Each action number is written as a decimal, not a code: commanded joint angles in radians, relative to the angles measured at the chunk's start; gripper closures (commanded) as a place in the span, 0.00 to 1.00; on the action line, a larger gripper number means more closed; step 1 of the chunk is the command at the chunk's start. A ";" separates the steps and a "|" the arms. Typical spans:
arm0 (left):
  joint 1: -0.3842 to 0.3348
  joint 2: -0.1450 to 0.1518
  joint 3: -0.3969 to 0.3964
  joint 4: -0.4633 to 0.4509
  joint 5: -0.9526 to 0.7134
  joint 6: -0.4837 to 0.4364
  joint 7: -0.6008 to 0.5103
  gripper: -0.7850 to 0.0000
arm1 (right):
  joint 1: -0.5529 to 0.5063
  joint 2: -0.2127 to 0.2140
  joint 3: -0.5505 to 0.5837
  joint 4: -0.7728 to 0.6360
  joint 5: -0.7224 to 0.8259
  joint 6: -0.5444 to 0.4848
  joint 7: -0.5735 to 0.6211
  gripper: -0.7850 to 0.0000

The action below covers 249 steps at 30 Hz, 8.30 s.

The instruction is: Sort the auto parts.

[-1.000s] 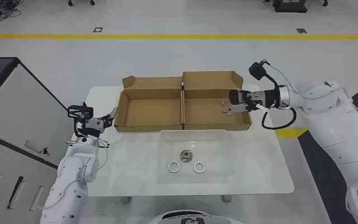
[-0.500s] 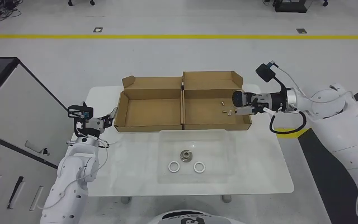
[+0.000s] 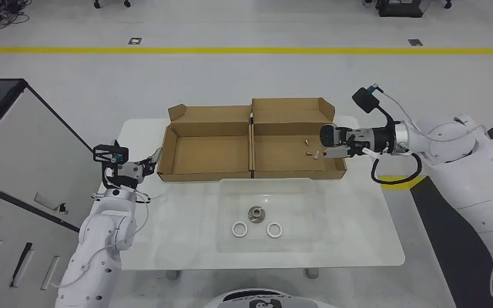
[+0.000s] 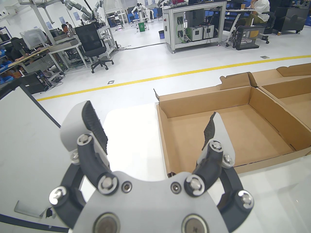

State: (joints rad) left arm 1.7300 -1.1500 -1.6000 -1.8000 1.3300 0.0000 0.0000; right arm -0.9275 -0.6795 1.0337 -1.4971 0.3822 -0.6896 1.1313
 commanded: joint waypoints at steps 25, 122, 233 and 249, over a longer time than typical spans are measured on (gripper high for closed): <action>-0.005 0.000 -0.008 -0.010 -0.002 -0.005 -0.003 0.00 | -0.154 0.055 0.121 -0.056 0.240 -0.016 -0.017 0.00; -1.052 -0.199 1.181 0.131 -0.629 -0.307 -1.482 0.45 | -0.154 0.055 0.121 -0.056 0.240 -0.016 -0.017 0.00; -1.088 -0.386 1.430 0.534 -0.614 -0.386 -1.434 0.67 | -0.154 0.055 0.121 -0.056 0.240 -0.016 -0.017 0.00; -1.117 -0.386 1.415 0.521 -0.658 -0.388 -1.432 1.00 | -0.154 0.055 0.121 -0.056 0.240 -0.016 -0.017 0.00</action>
State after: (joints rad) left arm 0.6198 -1.5398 -0.1784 -1.2656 0.6824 -0.3933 -1.4268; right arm -1.0816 -0.6249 1.1544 -1.5532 0.6225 -0.7056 1.1147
